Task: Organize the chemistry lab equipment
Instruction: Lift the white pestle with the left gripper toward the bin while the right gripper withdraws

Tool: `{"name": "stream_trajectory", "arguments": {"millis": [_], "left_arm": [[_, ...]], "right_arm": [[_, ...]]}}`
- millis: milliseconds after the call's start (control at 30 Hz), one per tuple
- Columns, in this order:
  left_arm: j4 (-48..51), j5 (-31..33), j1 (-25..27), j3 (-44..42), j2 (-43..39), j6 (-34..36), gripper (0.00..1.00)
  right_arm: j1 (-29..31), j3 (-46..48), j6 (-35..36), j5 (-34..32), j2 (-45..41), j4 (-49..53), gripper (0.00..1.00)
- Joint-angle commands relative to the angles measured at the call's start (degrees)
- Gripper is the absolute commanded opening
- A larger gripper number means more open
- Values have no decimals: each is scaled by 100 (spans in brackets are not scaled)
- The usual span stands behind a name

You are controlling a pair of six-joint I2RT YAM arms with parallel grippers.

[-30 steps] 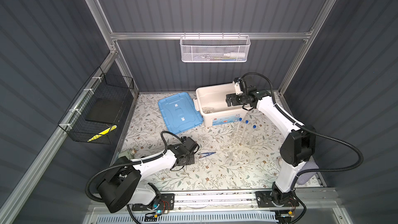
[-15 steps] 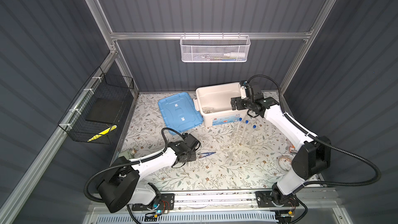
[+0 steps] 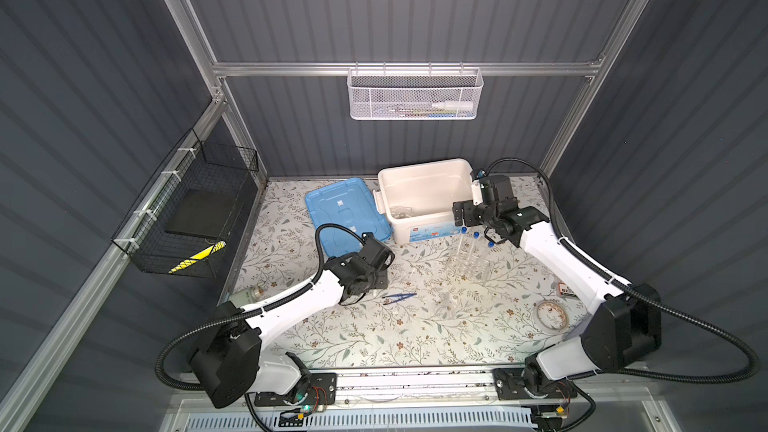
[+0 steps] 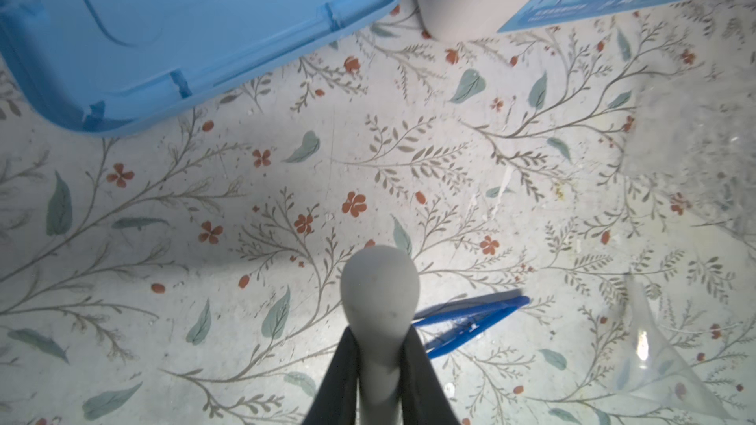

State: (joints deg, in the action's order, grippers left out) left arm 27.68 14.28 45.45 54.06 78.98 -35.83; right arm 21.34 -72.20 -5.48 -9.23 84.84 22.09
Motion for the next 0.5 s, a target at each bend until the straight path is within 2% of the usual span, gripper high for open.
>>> {"name": "stream_trajectory", "arguments": {"millis": [0, 133, 467], "left_arm": [[112, 123, -18, 484, 125, 471, 19], [-15, -4, -201, 969, 284, 810, 19], [-582, -823, -816, 2411, 951, 1664, 20]], "right_arm": [[-43, 124, 91, -219, -153, -209, 99], [-78, 387, 119, -115, -331, -429, 99], [-417, 799, -102, 239, -677, -619, 99]]}}
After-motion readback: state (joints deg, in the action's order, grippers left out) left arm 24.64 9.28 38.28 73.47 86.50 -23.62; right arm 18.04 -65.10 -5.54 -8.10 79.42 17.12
